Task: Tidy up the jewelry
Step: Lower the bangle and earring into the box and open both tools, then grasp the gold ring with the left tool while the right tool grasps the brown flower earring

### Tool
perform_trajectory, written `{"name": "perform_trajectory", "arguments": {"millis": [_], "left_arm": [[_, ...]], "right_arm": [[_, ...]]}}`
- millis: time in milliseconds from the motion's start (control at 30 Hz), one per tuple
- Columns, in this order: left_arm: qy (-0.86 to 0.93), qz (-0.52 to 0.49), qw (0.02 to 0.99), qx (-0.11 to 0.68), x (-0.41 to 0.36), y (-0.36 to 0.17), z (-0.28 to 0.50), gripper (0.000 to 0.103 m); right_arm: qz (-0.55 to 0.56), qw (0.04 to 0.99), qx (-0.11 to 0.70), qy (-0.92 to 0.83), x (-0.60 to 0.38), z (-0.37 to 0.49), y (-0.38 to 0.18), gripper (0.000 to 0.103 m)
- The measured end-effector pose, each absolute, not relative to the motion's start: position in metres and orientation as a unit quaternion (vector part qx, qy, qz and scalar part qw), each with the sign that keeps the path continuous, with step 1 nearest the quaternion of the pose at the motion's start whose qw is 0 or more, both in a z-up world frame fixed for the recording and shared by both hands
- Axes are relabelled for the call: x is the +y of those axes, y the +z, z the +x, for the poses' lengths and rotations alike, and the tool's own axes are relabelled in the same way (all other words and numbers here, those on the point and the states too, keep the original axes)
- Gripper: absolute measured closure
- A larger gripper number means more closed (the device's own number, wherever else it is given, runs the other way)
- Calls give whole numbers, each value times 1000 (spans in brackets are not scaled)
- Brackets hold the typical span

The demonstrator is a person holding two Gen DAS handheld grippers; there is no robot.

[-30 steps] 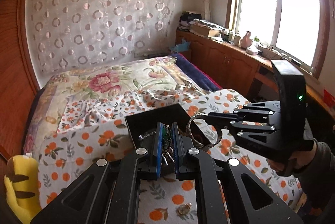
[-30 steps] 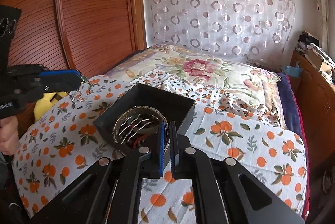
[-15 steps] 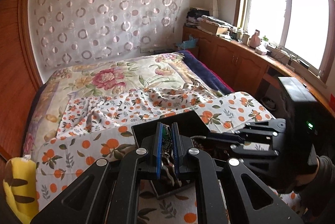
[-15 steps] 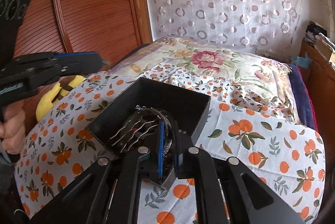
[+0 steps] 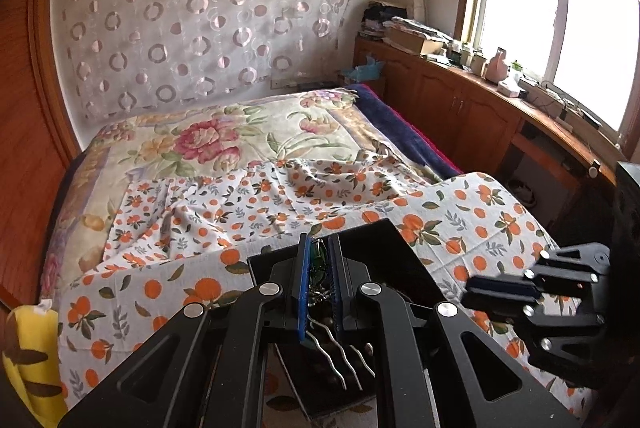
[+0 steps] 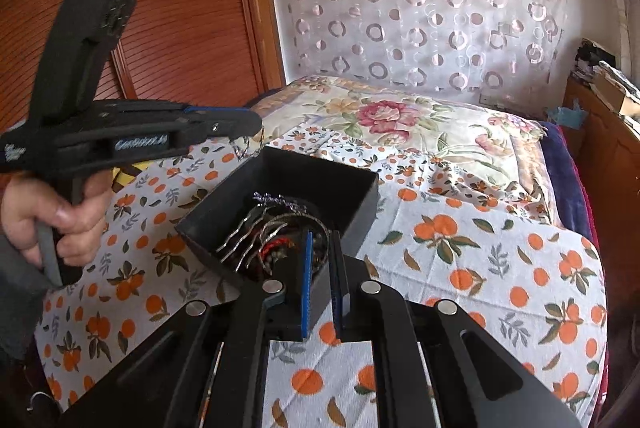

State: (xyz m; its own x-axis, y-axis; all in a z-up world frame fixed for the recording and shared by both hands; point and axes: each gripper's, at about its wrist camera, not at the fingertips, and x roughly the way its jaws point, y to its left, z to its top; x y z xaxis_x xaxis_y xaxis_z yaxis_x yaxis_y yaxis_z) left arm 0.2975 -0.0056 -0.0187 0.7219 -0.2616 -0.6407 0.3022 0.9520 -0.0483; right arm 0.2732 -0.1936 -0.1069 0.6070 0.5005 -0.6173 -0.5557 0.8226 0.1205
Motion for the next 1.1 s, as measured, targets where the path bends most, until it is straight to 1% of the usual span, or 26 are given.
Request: {"name": "perform_trajectory", "arguments": {"millis": [100,133,167,333,400,467,500,567,667,733,767,1100], "left_arm": [[-150,20,928,340,-2,-16,299,94],[-151,14,928,340,0,-15,298,90],[-150,12,929,339,0,-14,298,84],[-155,3,930,334,5,-8,289,81],[-154,4,931,332,6,-6,283,77],[-154,6,932,329,7,-5,274,69],[-153,6,932,328,8,-5,268,68],[-152,6,932,328,11,-9,255,56],[-153,9,930,334,12,-18,237,55],[-154,6,927,343,14,-27,224,54],[-155,4,925,347,15,-31,220,54],[-154,14,906,395,16,-78,180,54]], "right_arm": [[-42,896,333,291,-196,269,-109,92],[-42,896,334,290,-197,267,-110,92],[-42,896,335,289,-198,266,-111,92],[-43,895,340,285,-202,256,-116,92],[-43,895,342,284,-204,252,-118,92],[-44,893,345,284,-205,246,-121,92],[-44,893,347,283,-206,242,-122,92],[-43,890,354,285,-207,236,-126,92],[-55,883,367,289,-204,224,-137,92],[-63,878,375,292,-200,218,-145,85],[-67,875,379,294,-198,214,-149,84],[-106,859,394,309,-175,196,-165,83]]}}
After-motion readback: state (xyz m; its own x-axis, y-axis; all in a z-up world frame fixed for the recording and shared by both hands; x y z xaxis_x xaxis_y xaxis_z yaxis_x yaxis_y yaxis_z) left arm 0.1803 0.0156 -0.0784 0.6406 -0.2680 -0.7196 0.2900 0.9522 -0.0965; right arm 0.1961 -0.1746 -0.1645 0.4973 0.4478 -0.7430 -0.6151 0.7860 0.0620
